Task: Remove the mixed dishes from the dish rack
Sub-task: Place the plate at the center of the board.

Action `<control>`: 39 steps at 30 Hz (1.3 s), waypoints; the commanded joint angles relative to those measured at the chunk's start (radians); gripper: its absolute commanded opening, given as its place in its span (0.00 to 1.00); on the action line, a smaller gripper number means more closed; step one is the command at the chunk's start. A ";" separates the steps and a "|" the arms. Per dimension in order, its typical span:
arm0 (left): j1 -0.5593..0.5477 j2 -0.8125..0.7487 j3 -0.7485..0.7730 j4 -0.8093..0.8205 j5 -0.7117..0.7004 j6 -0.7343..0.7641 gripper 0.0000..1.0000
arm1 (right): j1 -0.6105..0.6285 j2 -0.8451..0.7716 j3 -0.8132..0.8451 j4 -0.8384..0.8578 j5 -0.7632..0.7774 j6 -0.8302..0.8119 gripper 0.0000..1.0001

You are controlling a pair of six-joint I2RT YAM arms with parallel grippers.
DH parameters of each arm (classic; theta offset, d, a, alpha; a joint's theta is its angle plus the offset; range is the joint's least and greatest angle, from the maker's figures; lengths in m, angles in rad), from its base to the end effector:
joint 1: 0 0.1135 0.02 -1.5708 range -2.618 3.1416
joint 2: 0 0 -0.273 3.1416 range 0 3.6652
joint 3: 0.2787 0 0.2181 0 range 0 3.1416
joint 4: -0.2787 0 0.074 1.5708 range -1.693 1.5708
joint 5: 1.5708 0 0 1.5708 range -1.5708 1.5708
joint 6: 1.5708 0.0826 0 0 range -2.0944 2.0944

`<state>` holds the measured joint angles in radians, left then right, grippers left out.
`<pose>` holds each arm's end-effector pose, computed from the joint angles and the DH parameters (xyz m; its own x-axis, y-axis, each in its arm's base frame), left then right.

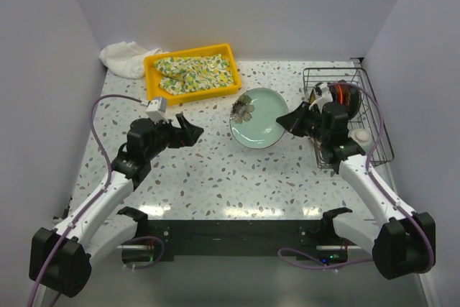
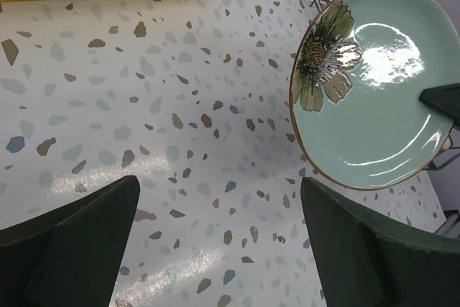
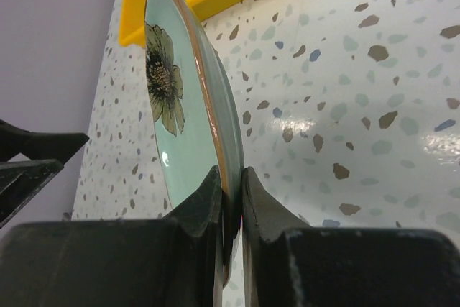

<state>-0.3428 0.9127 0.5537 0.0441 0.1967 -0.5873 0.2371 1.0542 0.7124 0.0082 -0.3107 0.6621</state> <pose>0.1997 -0.0884 0.2640 -0.5225 -0.3905 -0.7580 0.2585 0.7746 -0.5773 0.2342 0.0826 0.2871 -0.5611 0.4666 -0.6837 -0.2022 0.7237 0.6598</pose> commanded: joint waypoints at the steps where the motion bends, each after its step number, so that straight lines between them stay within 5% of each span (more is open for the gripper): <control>1: -0.007 0.000 0.035 0.065 0.023 -0.028 0.99 | 0.044 0.012 0.002 0.254 -0.065 0.145 0.00; 22: -0.024 0.048 -0.123 0.315 0.119 -0.319 0.70 | 0.238 0.110 -0.068 0.544 -0.077 0.392 0.00; 28: -0.038 0.068 -0.158 0.385 0.127 -0.381 0.52 | 0.260 0.118 -0.080 0.564 -0.074 0.410 0.00; 34: -0.039 0.071 -0.189 0.450 0.129 -0.422 0.17 | 0.263 0.133 -0.085 0.573 -0.076 0.410 0.00; 35: -0.039 0.069 -0.190 0.461 0.129 -0.425 0.03 | 0.263 0.133 -0.085 0.566 -0.073 0.407 0.00; 37: -0.039 0.069 -0.190 0.459 0.121 -0.427 0.00 | 0.263 0.130 -0.088 0.543 -0.062 0.390 0.01; 39: -0.039 0.064 -0.190 0.461 0.109 -0.427 0.00 | 0.263 0.119 -0.088 0.512 -0.036 0.352 0.17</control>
<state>-0.3752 0.9810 0.3706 0.4381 0.3183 -1.0489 0.4904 1.2068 0.6022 0.3912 -0.3569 1.0149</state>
